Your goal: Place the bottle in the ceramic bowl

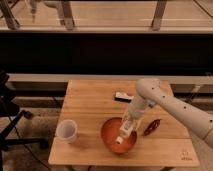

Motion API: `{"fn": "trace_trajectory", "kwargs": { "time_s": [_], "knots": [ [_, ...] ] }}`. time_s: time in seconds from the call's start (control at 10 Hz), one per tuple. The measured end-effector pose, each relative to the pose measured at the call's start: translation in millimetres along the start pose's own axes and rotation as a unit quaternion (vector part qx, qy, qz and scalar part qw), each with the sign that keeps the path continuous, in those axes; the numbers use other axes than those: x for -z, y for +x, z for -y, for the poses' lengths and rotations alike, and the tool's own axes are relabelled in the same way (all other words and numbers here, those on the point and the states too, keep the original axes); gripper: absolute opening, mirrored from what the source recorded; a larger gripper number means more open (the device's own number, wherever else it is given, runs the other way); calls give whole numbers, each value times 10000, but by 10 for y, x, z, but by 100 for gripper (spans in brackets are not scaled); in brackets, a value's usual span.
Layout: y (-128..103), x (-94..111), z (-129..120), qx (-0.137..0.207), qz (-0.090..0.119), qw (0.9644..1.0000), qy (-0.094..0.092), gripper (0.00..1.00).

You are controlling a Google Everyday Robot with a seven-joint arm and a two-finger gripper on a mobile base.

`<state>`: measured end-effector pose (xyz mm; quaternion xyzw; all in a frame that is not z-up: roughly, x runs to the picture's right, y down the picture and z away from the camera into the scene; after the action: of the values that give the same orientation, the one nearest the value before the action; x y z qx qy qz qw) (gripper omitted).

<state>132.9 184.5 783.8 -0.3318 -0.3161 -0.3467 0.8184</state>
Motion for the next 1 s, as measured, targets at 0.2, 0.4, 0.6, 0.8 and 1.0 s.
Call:
{"fn": "trace_trajectory", "kwargs": {
  "time_s": [0.2, 0.4, 0.6, 0.8, 1.0],
  "knots": [
    [-44, 11, 10, 258, -11, 9997, 31, 0],
    [-100, 10, 60, 539, -4, 9985, 58, 0],
    [-186, 5, 113, 977, 41, 9952, 57, 11],
    [-352, -10, 156, 1857, 110, 9825, -12, 31],
    [-531, 40, 143, 2883, 114, 9575, 29, 51]
  ]
}}
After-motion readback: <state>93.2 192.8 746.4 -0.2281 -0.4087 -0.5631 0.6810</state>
